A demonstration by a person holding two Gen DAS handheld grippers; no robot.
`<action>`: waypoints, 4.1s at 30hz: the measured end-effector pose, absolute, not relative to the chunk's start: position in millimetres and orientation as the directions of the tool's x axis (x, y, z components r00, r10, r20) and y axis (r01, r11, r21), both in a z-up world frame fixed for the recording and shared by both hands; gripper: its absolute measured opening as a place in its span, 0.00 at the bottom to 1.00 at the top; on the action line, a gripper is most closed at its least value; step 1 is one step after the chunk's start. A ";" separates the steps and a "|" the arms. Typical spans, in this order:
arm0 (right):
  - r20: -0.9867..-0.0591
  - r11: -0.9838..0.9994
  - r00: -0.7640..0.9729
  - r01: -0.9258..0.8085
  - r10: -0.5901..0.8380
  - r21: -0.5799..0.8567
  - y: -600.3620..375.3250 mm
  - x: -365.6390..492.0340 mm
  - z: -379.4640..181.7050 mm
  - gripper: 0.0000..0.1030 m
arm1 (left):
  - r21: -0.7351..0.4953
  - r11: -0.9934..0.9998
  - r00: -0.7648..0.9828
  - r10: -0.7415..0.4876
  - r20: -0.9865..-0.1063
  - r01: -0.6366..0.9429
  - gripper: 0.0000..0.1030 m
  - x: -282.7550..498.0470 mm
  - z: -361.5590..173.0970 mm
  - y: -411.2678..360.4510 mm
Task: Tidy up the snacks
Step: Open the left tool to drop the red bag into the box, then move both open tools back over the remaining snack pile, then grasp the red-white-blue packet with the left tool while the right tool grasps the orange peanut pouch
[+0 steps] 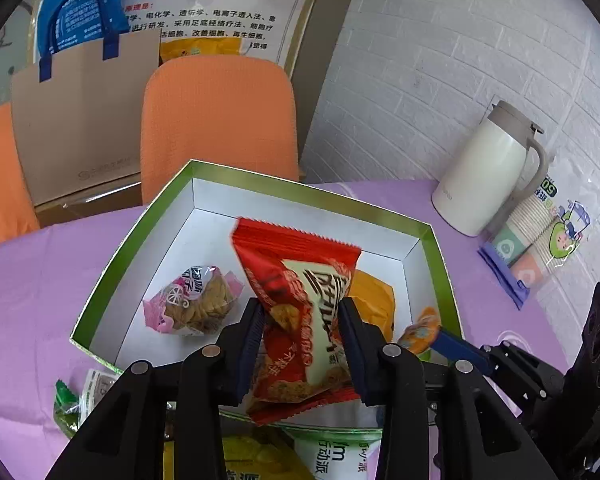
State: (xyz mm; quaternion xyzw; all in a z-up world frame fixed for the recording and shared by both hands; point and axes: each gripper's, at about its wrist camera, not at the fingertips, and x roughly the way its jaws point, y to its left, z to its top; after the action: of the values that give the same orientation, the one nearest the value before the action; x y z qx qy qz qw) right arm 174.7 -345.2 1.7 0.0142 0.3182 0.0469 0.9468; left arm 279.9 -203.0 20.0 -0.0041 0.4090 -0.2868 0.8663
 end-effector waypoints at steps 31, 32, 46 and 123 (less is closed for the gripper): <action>-0.599 0.963 0.757 -0.164 0.261 0.212 -295.0 41.8 14.4 0.99 | -0.251 0.920 0.651 -0.392 -0.650 0.302 0.99 134.1 53.5 -73.8; -0.609 0.961 0.747 -0.165 0.267 0.220 -292.1 40.1 9.7 0.99 | -0.249 0.924 0.649 -0.382 -0.658 0.291 0.99 128.4 47.1 -67.2; -0.662 0.969 0.711 -0.119 0.236 0.218 -284.2 30.2 -8.2 0.99 | -0.260 0.888 0.578 -0.446 -0.683 0.378 0.79 128.1 5.6 -73.9; -0.763 0.942 0.555 -0.160 0.332 0.294 -166.2 87.7 -38.7 0.57 | -0.365 0.928 0.569 -0.343 -0.747 0.081 0.55 92.4 -50.3 57.6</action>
State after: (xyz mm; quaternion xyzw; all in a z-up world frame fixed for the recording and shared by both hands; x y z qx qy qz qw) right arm 87.7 -166.2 -38.7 0.0955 0.4506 0.1404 0.8764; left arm 92.4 57.6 -50.3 -0.1465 0.4479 -0.1214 0.8736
